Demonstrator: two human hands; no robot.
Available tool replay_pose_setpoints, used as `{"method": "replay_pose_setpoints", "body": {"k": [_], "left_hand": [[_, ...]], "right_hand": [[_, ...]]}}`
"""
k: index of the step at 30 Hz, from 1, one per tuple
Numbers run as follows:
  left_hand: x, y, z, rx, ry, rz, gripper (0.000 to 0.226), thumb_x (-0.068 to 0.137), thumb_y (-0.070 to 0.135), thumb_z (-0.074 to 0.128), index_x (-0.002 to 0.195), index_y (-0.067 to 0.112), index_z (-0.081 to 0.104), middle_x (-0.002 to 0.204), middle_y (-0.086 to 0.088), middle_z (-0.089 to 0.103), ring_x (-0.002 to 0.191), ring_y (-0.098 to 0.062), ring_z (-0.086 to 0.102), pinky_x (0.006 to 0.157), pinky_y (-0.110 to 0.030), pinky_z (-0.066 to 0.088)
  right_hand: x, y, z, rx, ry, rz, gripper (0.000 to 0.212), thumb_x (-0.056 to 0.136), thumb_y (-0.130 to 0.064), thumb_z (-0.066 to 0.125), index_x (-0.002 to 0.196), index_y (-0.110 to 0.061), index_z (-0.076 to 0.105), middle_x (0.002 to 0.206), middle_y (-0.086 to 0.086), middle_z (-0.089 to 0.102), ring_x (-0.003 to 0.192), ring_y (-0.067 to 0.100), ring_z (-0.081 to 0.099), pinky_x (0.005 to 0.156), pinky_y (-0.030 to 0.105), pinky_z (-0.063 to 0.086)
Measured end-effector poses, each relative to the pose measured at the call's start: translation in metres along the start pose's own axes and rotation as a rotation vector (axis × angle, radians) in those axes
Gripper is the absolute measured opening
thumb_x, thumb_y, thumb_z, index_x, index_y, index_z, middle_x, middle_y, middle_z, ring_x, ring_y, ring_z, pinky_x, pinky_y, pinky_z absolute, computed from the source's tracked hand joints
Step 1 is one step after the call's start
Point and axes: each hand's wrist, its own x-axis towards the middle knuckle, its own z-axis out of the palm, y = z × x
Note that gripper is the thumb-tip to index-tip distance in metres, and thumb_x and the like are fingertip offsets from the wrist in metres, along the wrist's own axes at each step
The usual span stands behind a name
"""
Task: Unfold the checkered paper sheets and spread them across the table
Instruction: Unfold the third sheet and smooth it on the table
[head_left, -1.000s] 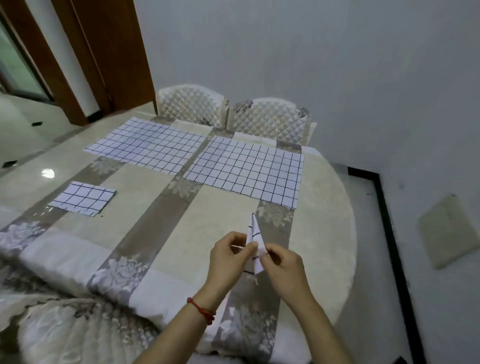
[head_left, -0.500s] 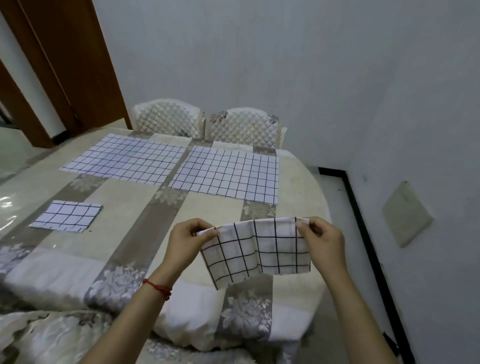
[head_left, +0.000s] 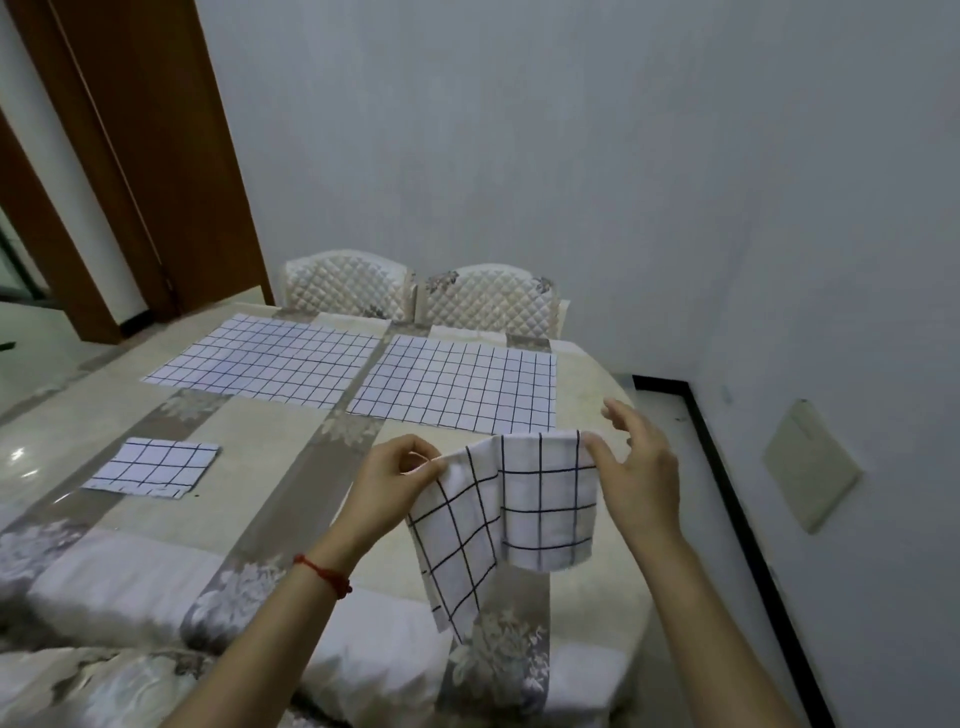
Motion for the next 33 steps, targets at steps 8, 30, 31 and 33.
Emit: {"method": "replay_pose_setpoints", "body": {"k": [8, 30, 31, 33], "left_hand": [[0.035, 0.03, 0.007, -0.087, 0.145, -0.106, 0.014, 0.08, 0.017, 0.063, 0.067, 0.014, 0.059, 0.065, 0.0, 0.06, 0.06, -0.013, 0.053, 0.054, -0.023, 0.04], [0.02, 0.0, -0.01, -0.257, -0.104, -0.291, 0.029, 0.08, 0.031, 0.067, 0.082, 0.003, 0.07, 0.085, -0.023, 0.07, 0.074, -0.03, 0.067, 0.067, -0.037, 0.059], [0.019, -0.002, -0.008, -0.251, -0.084, -0.289, 0.026, 0.08, 0.029, 0.066, 0.083, 0.003, 0.07, 0.086, -0.023, 0.07, 0.078, -0.031, 0.068, 0.069, -0.039, 0.06], [0.019, -0.004, -0.007, -0.258, -0.058, -0.287, 0.021, 0.082, 0.022, 0.065, 0.081, 0.002, 0.07, 0.084, -0.02, 0.071, 0.08, -0.028, 0.069, 0.065, -0.034, 0.06]], "right_hand": [[-0.043, -0.047, 0.049, 0.062, -0.326, -0.157, 0.058, 0.075, -0.067, 0.049, 0.109, -0.023, 0.063, 0.102, -0.017, 0.058, 0.099, 0.002, 0.055, 0.089, 0.023, 0.048], [-0.037, -0.058, 0.111, 0.03, -0.263, 0.116, 0.022, 0.088, -0.025, 0.058, 0.067, -0.018, 0.061, 0.055, -0.007, 0.051, 0.052, 0.009, 0.043, 0.05, 0.02, 0.031], [-0.039, -0.057, 0.11, 0.003, -0.268, 0.098, 0.021, 0.088, -0.026, 0.059, 0.067, -0.019, 0.059, 0.053, -0.008, 0.049, 0.052, 0.01, 0.043, 0.05, 0.018, 0.031], [-0.044, -0.056, 0.109, -0.025, -0.28, 0.079, 0.018, 0.087, -0.027, 0.059, 0.073, -0.018, 0.064, 0.054, -0.01, 0.05, 0.053, 0.009, 0.045, 0.049, 0.015, 0.03]]}}
